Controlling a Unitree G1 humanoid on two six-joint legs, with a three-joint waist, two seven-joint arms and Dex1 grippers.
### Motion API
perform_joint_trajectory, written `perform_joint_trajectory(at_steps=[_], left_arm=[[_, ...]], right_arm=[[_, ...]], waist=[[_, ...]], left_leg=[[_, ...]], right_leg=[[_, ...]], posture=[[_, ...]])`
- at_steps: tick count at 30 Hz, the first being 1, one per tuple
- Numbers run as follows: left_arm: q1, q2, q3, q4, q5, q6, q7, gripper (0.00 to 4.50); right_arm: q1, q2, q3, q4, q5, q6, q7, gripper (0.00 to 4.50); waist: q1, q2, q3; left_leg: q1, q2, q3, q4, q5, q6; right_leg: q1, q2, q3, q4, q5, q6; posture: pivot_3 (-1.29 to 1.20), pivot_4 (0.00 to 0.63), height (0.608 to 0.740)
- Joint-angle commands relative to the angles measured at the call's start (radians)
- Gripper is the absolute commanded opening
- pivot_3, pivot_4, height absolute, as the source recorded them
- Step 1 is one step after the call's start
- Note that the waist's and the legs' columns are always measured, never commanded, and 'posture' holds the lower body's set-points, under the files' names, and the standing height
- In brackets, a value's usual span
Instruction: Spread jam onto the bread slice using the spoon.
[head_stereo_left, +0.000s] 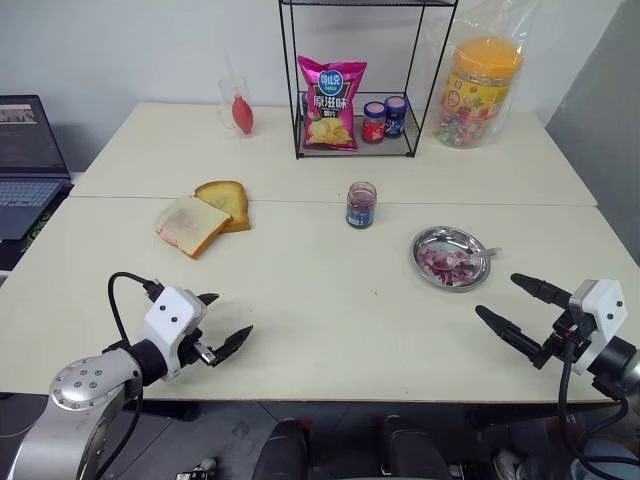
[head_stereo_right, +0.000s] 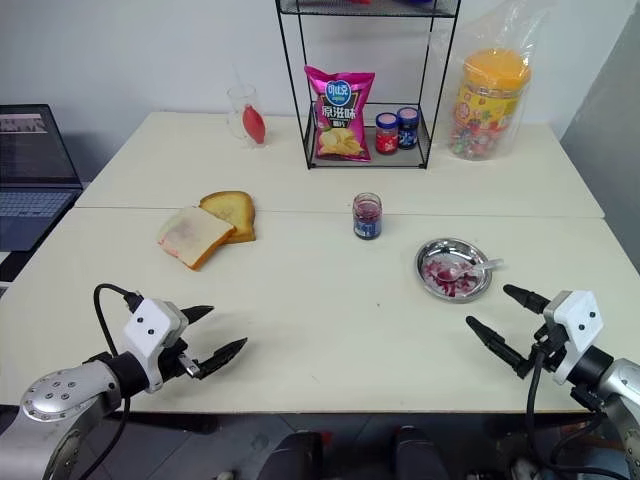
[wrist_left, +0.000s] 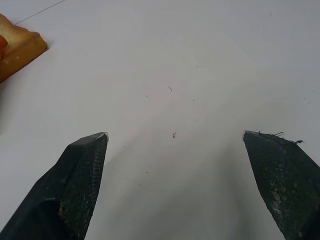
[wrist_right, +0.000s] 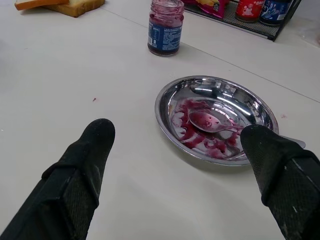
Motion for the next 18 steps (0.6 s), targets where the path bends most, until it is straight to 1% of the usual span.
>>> perform_joint_trajectory(at_steps=[1,9,12,15,18], left_arm=[[-0.001,-0.014,0.014,-0.041,-0.015,-0.039,0.001,4.50],[-0.030,-0.016,0.002,-0.033,0.005,-0.013,0.029,4.50],[-0.039,-0.014,-0.014,-0.021,0.035,-0.007,0.054,4.50],[-0.041,-0.016,-0.028,-0.002,0.064,-0.070,0.052,4.50],[-0.061,-0.034,-0.021,0.017,0.064,-0.111,0.059,4.50]], right_arm=[[-0.014,-0.007,-0.021,-0.008,0.011,-0.024,0.011,4.47],[-0.026,-0.009,-0.021,0.007,0.004,-0.033,0.011,4.47],[-0.032,-0.007,-0.021,0.016,-0.001,-0.026,-0.003,4.47],[-0.060,-0.010,-0.037,0.029,0.050,0.056,-0.039,4.47],[-0.068,-0.008,-0.042,0.026,0.058,0.049,-0.030,4.47]], waist=[[0.000,0.000,0.000],[0.000,0.000,0.000],[0.000,0.000,0.000],[0.000,0.000,0.000],[0.000,0.000,0.000]], left_leg=[[0.000,0.000,0.000,0.000,0.000,0.000],[0.000,0.000,0.000,0.000,0.000,0.000],[0.000,0.000,0.000,0.000,0.000,0.000],[0.000,0.000,0.000,0.000,0.000,0.000],[0.000,0.000,0.001,0.000,0.000,0.000]], right_leg=[[0.000,0.000,0.000,0.000,0.000,0.000],[0.000,0.000,0.000,0.000,0.000,0.000],[0.000,0.000,0.000,0.000,0.000,0.000],[0.000,0.000,0.000,0.000,0.000,0.000],[0.000,0.000,0.001,0.001,0.000,0.000]], posture=[[0.00,0.150,0.740],[0.00,0.150,0.740],[0.00,0.150,0.740],[0.00,0.150,0.740],[0.00,0.150,0.740]])
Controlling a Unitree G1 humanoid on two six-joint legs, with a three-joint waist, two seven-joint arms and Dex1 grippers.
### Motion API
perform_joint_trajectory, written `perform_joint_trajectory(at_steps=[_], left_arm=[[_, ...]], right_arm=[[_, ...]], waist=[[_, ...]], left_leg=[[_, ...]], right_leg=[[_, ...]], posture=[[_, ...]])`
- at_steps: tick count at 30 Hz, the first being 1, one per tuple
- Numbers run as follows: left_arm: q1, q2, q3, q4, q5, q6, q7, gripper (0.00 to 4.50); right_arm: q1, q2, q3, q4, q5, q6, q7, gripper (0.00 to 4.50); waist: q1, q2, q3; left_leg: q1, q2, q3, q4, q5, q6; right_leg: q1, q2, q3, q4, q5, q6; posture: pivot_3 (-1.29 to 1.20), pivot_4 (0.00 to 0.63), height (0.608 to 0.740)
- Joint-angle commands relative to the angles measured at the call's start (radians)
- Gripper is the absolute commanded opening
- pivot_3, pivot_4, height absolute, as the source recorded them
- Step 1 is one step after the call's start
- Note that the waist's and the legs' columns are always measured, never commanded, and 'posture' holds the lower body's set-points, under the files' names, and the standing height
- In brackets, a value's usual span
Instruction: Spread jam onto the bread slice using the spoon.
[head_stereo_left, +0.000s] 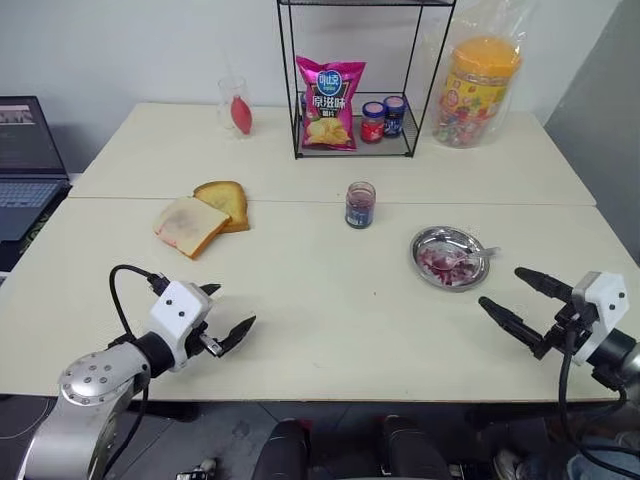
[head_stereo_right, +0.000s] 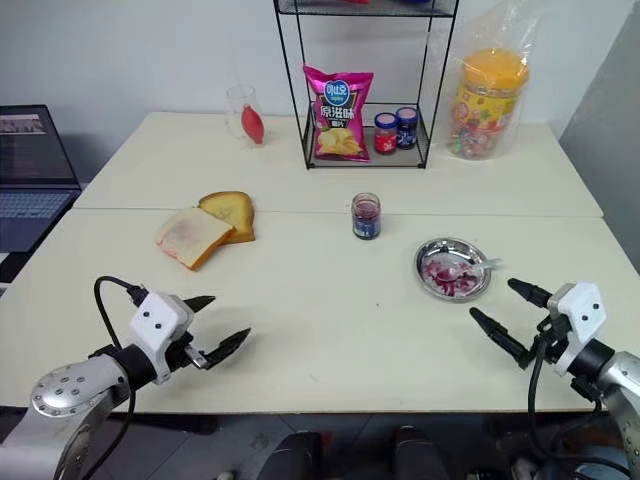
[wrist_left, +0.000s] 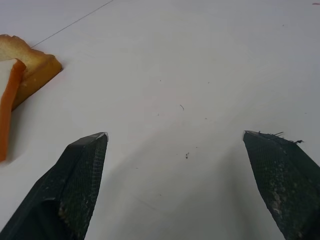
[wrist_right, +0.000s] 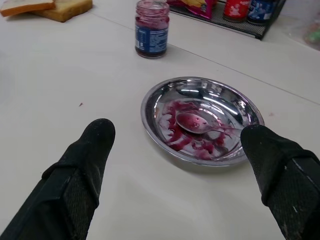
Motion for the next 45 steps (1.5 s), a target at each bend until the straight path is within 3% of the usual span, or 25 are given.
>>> perform_joint_trajectory(at_steps=[1,14,22,31,39,45], left_arm=[[-0.030,-0.022,0.015,0.011,0.004,-0.063,0.016,4.50],[-0.057,-0.057,0.027,0.022,-0.014,-0.083,0.027,4.50],[-0.224,-0.212,0.225,0.144,-0.119,0.107,0.314,4.50],[-0.455,-0.285,0.421,0.386,-0.215,0.250,0.586,4.50],[-0.662,-0.250,0.390,0.676,-0.224,0.275,0.598,4.50],[-0.861,-0.249,0.350,0.970,-0.179,0.193,0.619,4.50]], right_arm=[[-0.016,-0.007,-0.036,-0.015,0.026,-0.007,0.001,4.47],[-0.031,-0.023,-0.019,-0.016,0.026,-0.014,0.026,4.47],[-0.177,-0.075,0.116,-0.117,0.002,0.043,-0.009,4.47],[-0.519,-0.154,0.314,-0.172,0.062,0.343,-0.045,4.47],[-0.748,-0.146,0.472,-0.134,0.028,0.412,-0.007,4.47],[-0.788,-0.142,0.507,-0.100,-0.001,0.408,0.009,4.47]], waist=[[0.000,0.000,0.000],[0.000,0.000,0.000],[-0.008,0.000,0.000],[-0.009,-0.001,0.000],[-0.004,-0.002,-0.001],[-0.010,-0.003,-0.001]], left_leg=[[0.000,0.000,0.000,0.000,0.000,0.000],[0.000,0.000,0.000,0.000,0.000,0.000],[0.002,0.000,0.000,0.002,0.000,0.000],[-0.002,0.000,-0.003,0.010,0.000,0.000],[-0.003,-0.001,-0.004,0.012,0.000,0.000],[-0.004,-0.001,-0.002,0.011,0.000,0.000]], right_leg=[[0.000,0.000,0.000,0.000,0.000,0.000],[0.000,0.000,0.000,0.000,0.000,0.000],[0.001,0.001,0.000,0.003,0.004,0.006],[0.001,0.002,-0.001,0.003,0.007,0.010],[0.001,0.002,-0.002,0.003,0.008,0.011],[0.000,0.001,-0.001,0.001,0.009,0.011]], posture=[[0.00,0.150,0.740],[0.00,0.150,0.740],[0.00,0.150,0.740],[0.00,0.150,0.740],[0.00,0.150,0.740],[0.00,0.150,0.740]])
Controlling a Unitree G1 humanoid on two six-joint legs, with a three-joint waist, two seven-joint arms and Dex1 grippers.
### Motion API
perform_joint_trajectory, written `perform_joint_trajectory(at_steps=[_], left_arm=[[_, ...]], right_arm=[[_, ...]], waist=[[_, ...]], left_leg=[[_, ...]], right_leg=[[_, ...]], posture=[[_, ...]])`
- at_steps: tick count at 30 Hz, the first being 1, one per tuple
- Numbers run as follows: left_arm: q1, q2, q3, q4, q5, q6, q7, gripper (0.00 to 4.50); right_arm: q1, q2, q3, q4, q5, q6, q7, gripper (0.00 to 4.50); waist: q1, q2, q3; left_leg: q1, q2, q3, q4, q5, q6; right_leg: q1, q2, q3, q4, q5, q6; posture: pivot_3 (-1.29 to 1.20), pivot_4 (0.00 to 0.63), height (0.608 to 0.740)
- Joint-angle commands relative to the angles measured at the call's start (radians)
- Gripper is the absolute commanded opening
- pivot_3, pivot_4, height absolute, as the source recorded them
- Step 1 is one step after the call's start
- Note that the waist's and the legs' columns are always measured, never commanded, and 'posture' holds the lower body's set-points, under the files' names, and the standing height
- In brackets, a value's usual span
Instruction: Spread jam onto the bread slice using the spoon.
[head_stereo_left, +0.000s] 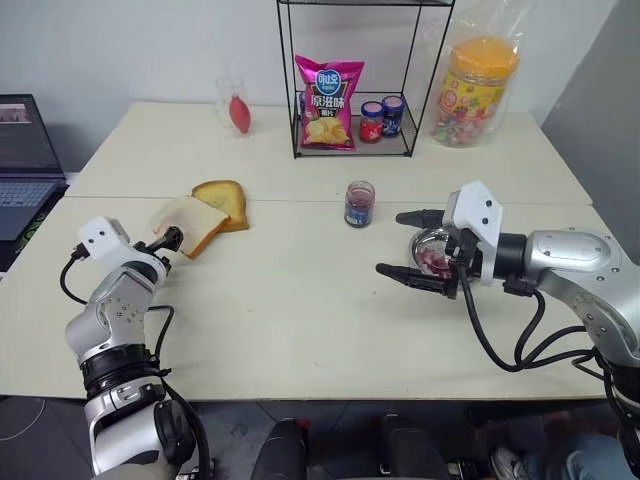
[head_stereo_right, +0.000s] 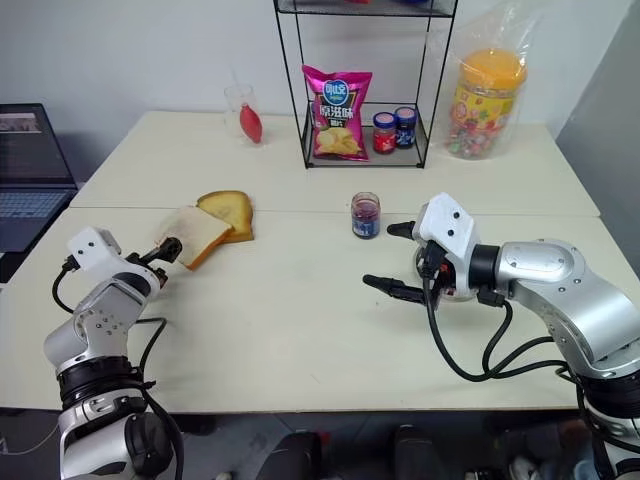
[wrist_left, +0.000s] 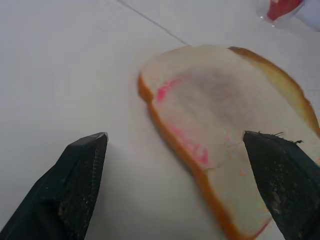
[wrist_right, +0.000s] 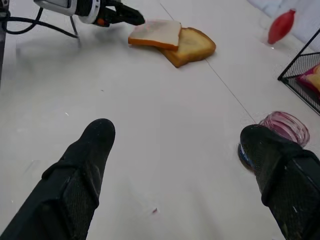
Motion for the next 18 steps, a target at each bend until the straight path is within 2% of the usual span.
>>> perform_joint_trajectory(at_steps=[1,7,8,9,16,18], left_arm=[[-0.138,0.015,-0.038,0.192,0.037,-0.067,0.017,4.50],[-0.253,0.034,-0.036,0.385,0.050,-0.130,0.045,4.50],[-0.266,0.039,-0.035,0.411,0.051,-0.136,0.048,4.15],[-0.275,0.042,-0.037,0.431,0.052,-0.143,0.049,4.14],[-0.303,0.054,-0.049,0.492,0.058,-0.186,0.054,2.76],[-0.291,0.048,-0.042,0.454,0.066,-0.211,0.103,2.38]], right_arm=[[-0.025,-0.011,-0.002,0.019,-0.026,-0.007,0.017,4.47],[-0.021,-0.013,-0.016,0.016,-0.038,-0.001,0.018,4.47],[-0.018,-0.014,-0.018,0.013,-0.037,0.001,0.016,4.50],[-0.015,-0.015,-0.021,0.010,-0.036,0.003,0.015,4.50],[-0.006,-0.013,-0.036,0.000,-0.033,0.009,0.002,4.50],[-0.004,-0.008,-0.043,0.000,-0.034,0.005,-0.005,4.50]], waist=[[0.001,0.000,0.000],[0.002,0.000,0.000],[0.001,0.000,0.000],[0.001,0.000,0.000],[0.001,0.000,0.000],[0.001,0.000,0.000]], left_leg=[[0.000,0.000,0.000,0.000,0.000,0.000],[0.000,0.000,0.000,0.001,0.000,0.000],[0.000,0.000,0.000,0.001,0.000,0.000],[0.000,0.000,0.000,0.001,0.000,0.000],[0.001,0.000,0.000,0.001,0.000,0.000],[0.001,0.000,0.000,0.001,0.000,0.000]], right_leg=[[0.000,0.000,-0.001,0.000,0.000,0.000],[0.000,0.000,-0.001,0.001,0.001,0.002],[0.000,0.000,-0.001,0.001,0.001,0.002],[0.000,0.000,-0.001,0.001,0.001,0.002],[0.000,0.000,-0.001,0.001,0.001,0.002],[0.000,0.000,-0.001,0.001,0.001,0.002]], posture=[[0.00,0.150,0.740],[0.00,0.150,0.740],[0.00,0.150,0.740],[0.00,0.150,0.740],[0.00,0.150,0.740],[0.00,0.150,0.740]])
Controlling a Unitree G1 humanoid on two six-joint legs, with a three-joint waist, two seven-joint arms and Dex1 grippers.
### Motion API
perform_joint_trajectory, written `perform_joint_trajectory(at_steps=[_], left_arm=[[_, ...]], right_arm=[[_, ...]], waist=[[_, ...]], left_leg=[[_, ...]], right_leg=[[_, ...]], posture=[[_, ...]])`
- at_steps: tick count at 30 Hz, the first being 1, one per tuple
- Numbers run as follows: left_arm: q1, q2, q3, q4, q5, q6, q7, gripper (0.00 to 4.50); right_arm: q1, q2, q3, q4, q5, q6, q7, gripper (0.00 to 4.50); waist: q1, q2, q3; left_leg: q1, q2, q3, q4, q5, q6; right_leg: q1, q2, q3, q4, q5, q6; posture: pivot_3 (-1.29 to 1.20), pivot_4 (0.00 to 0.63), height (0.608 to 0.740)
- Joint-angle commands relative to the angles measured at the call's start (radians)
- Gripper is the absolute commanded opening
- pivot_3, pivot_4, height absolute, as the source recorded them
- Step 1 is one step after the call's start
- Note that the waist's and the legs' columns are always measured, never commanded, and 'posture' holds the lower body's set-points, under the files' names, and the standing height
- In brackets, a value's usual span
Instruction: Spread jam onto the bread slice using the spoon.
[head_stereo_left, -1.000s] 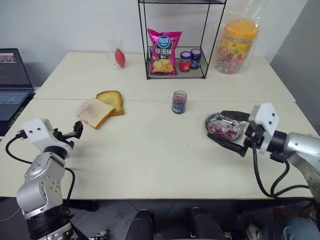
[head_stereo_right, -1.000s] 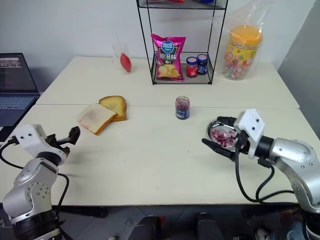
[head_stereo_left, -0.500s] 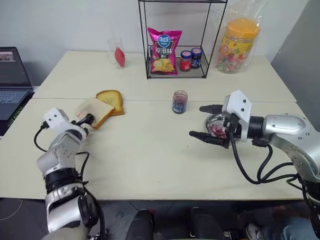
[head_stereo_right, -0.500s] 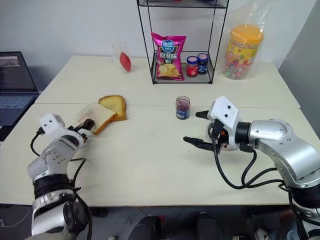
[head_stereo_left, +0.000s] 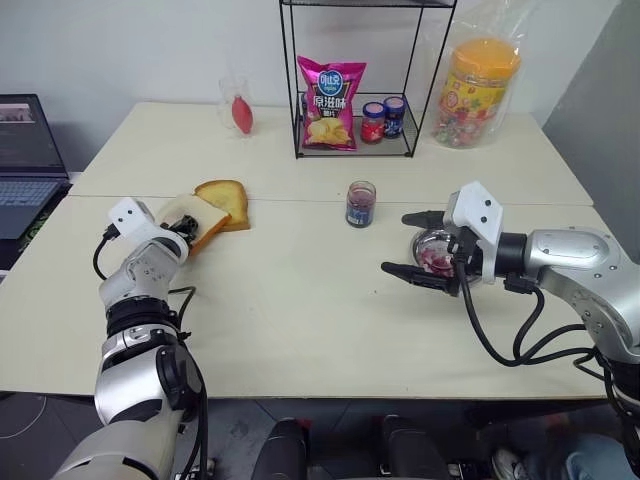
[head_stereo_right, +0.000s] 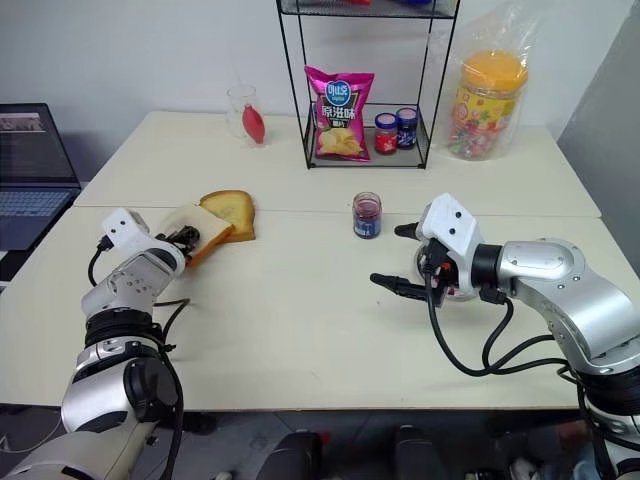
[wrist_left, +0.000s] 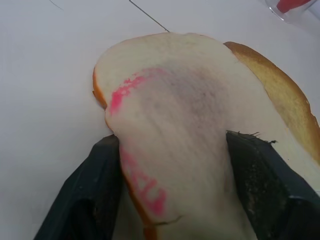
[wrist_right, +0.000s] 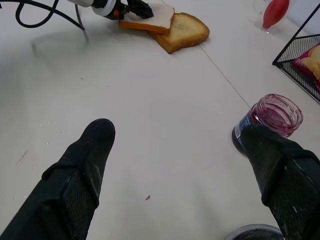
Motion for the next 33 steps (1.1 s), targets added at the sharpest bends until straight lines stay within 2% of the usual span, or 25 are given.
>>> perform_joint_trajectory(at_steps=[1,8,10,13,16,21,25,29,31,33], left_arm=[[0.003,0.012,0.007,-0.045,0.015,-0.046,0.074,2.14],[0.069,-0.022,-0.001,-0.238,0.008,-0.063,0.143,0.91],[0.101,-0.030,-0.015,-0.319,-0.003,-0.043,0.129,0.41],[0.150,-0.035,-0.042,-0.436,-0.024,-0.007,0.081,0.02],[0.227,-0.036,-0.075,-0.639,-0.124,0.108,-0.029,0.02],[0.400,0.015,-0.154,-0.956,-0.404,0.480,-0.217,0.02],[0.497,0.053,-0.229,-1.091,-0.446,0.605,-0.237,0.02],[0.562,0.043,-0.330,-1.200,-0.506,0.696,-0.272,0.02],[0.587,0.041,-0.412,-1.227,-0.488,0.700,-0.302,0.02],[0.578,-0.002,-0.466,-1.209,-0.450,0.663,-0.295,0.02]], right_arm=[[-0.002,-0.001,-0.049,-0.031,-0.004,-0.014,-0.013,4.50],[-0.007,0.005,-0.051,-0.014,-0.015,-0.028,-0.019,4.50],[-0.006,0.004,-0.050,-0.009,-0.021,-0.035,-0.016,4.50],[-0.001,-0.002,-0.053,-0.008,-0.029,-0.040,-0.010,4.50],[0.017,-0.019,-0.071,-0.020,-0.025,-0.035,0.004,4.50],[0.108,-0.087,-0.141,-0.070,0.023,-0.004,0.062,4.50],[0.185,-0.149,-0.195,-0.115,0.081,0.032,0.115,4.50],[0.266,-0.202,-0.227,-0.160,0.125,0.060,0.150,4.50],[0.302,-0.218,-0.210,-0.176,0.107,0.050,0.151,4.50],[0.318,-0.215,-0.182,-0.185,0.079,0.037,0.125,4.50]], waist=[[0.000,0.000,0.000],[-0.006,0.000,0.000],[-0.002,0.000,0.000],[-0.002,0.000,0.000],[0.000,0.000,0.000],[0.003,0.000,0.000],[-0.001,0.000,0.000],[-0.001,0.000,0.001],[-0.001,0.000,0.000],[0.001,0.000,0.000]], left_leg=[[0.000,0.000,0.000,0.000,0.000,0.000],[0.000,0.001,0.001,-0.001,0.000,0.000],[0.000,0.001,0.001,-0.001,0.000,0.000],[-0.001,0.000,0.001,-0.001,0.000,0.000],[-0.001,0.000,0.001,-0.001,0.000,0.000],[-0.002,-0.001,0.001,-0.001,0.000,0.000],[-0.001,0.000,0.002,-0.002,0.000,0.000],[0.000,0.001,0.002,-0.001,0.000,0.000],[0.000,0.000,0.002,0.000,0.000,0.000],[0.000,0.000,0.003,0.000,0.000,0.000]], right_leg=[[0.000,0.000,0.000,0.000,0.000,0.000],[-0.001,0.000,0.001,0.000,0.000,0.000],[-0.001,0.000,0.001,0.000,0.000,0.000],[-0.001,0.000,0.001,-0.001,0.000,0.000],[0.000,0.000,0.001,-0.001,0.000,0.000],[0.000,-0.001,0.001,-0.003,0.000,0.000],[-0.001,-0.001,0.002,-0.002,0.000,0.000],[0.000,-0.001,0.002,-0.001,-0.003,-0.005],[0.000,-0.001,0.002,-0.001,-0.004,-0.007],[0.001,-0.001,0.003,-0.002,-0.004,-0.007]], posture=[[0.00,0.150,0.740],[0.00,0.150,0.740],[0.00,0.150,0.740],[0.00,0.150,0.740],[0.00,0.150,0.740],[0.00,0.150,0.740],[0.00,0.150,0.740],[0.00,0.150,0.740],[0.00,0.150,0.740],[0.00,0.150,0.740]])
